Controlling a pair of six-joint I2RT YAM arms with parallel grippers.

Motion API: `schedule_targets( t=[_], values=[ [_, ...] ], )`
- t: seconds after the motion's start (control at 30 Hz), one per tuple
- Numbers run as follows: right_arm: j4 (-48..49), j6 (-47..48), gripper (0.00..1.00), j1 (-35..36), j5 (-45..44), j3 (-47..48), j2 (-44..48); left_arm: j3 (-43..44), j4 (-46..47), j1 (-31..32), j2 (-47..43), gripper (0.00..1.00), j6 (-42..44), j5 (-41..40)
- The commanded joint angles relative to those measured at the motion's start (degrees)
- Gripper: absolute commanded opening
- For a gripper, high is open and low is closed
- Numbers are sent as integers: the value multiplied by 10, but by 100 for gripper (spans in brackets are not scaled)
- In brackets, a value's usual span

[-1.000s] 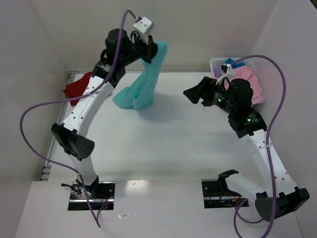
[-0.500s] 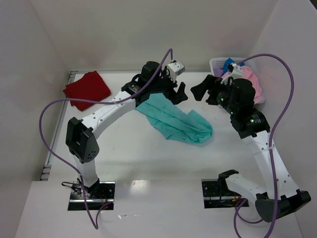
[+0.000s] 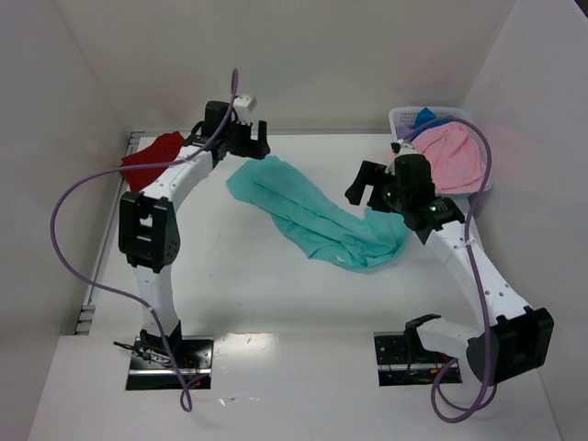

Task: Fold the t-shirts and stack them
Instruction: Flatten out the tshirt

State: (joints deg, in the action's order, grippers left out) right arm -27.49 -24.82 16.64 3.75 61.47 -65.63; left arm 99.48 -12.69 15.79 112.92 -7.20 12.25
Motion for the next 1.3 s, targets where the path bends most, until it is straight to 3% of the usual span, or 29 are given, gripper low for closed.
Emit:
schedule_targets(
  t=[0.0,0.2,0.57,0.97,1.1,1.27],
  values=[
    [24,-9,100,1,-7,-14,7,80,-11,-44,94,100,-47,49],
    [14,-27,100,1,-31,-20,-5,256,-81,-49,233,91,-61,164],
    [19,-59,100,1,-48,-39,-4,278,-81,-19,293,89,-38,239],
    [9,-65,100,1,-53,-39,1,367,-117,-2,361,95,-73,122],
    [9,-65,100,1,-46,-39,1,482,-175,-2,415,97,-73,94],
    [9,-65,100,1,-51,-44,1,530,-185,-2,440,98,-73,100]
  ],
)
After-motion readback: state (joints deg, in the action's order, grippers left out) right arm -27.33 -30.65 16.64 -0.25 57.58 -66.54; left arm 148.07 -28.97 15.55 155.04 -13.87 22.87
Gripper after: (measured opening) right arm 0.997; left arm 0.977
